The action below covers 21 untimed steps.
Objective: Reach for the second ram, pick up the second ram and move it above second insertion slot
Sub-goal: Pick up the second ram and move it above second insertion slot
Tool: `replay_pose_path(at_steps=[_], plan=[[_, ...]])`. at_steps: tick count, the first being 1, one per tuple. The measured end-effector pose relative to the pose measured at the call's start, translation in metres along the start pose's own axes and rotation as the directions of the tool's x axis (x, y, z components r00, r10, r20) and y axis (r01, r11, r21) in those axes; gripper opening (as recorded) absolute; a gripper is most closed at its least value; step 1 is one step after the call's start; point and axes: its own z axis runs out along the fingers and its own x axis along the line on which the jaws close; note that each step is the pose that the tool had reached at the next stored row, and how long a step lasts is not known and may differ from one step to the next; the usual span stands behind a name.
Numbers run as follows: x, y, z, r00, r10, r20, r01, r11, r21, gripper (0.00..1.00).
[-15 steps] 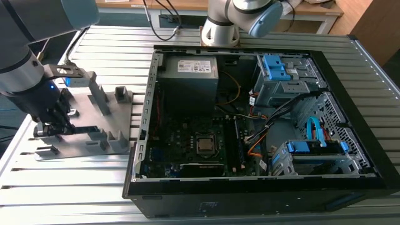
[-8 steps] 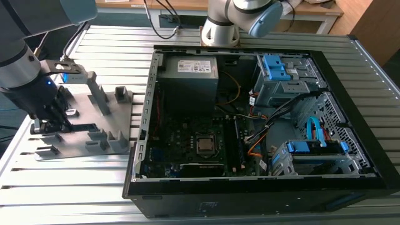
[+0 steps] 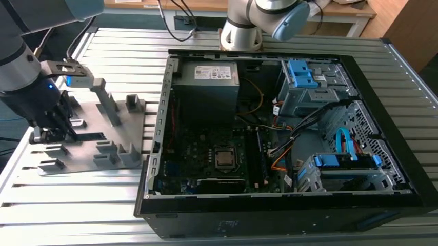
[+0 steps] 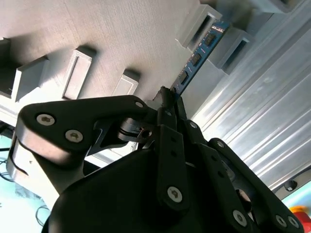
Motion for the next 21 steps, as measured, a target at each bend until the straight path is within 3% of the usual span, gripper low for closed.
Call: replay_pose_path(at_steps=[21], plan=[[-0.0001,-0.0001,-0.0225,1.0000,0.000,0.0000,0.000,1.0000,0.0000,0.14]])
